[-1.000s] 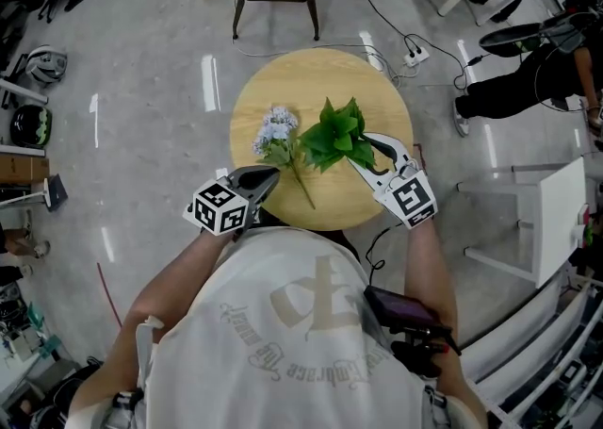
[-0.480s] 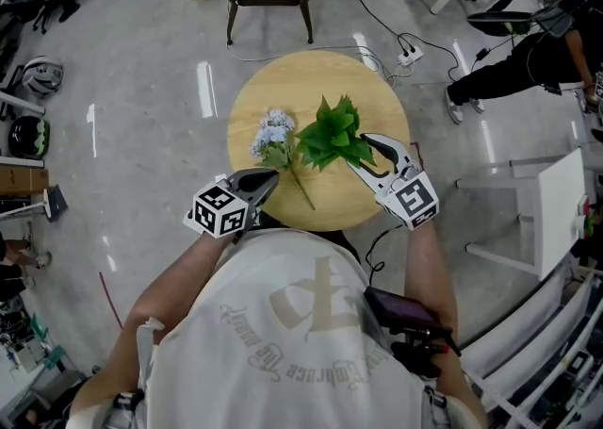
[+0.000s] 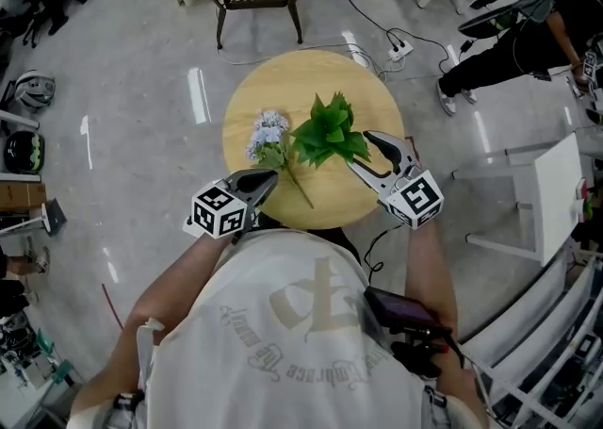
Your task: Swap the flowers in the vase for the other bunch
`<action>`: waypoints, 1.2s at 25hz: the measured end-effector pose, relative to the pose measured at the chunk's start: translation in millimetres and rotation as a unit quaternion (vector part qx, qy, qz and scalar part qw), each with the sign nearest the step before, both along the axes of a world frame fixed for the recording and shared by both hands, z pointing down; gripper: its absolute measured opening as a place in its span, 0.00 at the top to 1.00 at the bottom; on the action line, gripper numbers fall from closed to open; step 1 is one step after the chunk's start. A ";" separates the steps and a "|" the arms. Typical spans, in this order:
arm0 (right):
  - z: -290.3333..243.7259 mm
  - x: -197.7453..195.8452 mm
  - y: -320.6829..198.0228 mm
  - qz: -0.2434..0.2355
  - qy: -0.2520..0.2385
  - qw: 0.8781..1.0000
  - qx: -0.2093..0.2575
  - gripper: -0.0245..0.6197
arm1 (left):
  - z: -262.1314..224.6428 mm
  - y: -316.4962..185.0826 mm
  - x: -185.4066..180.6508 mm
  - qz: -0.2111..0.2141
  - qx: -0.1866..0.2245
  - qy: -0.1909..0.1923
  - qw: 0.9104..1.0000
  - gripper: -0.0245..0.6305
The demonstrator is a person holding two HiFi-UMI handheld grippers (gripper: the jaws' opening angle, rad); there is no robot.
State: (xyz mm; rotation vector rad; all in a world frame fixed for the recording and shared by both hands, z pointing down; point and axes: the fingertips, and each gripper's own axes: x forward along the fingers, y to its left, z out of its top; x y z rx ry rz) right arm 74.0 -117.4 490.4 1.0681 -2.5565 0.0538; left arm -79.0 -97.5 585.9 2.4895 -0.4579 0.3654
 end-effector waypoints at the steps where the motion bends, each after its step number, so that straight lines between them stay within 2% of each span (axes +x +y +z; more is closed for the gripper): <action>1: -1.0 1.1 1.0 0.005 -0.003 1.000 0.000 0.60 | 0.1 0.4 -0.2 0.003 0.000 0.000 1.000 0.95; 17: -11.1 32.5 27.0 0.115 -0.041 0.992 0.015 0.60 | -4.1 4.8 2.7 0.051 0.009 0.007 0.999 0.95; 20: -11.0 40.0 30.5 0.131 -0.053 0.990 0.017 0.60 | -4.9 4.2 4.1 0.050 0.012 0.008 0.999 0.95; 24: -11.5 47.6 35.9 0.150 -0.061 0.987 0.025 0.67 | -7.2 5.8 0.5 0.044 0.013 0.007 0.999 0.95; 30: -12.5 64.1 39.5 0.143 -0.072 0.987 0.025 0.67 | -23.2 7.4 9.3 0.014 0.028 0.009 0.999 0.95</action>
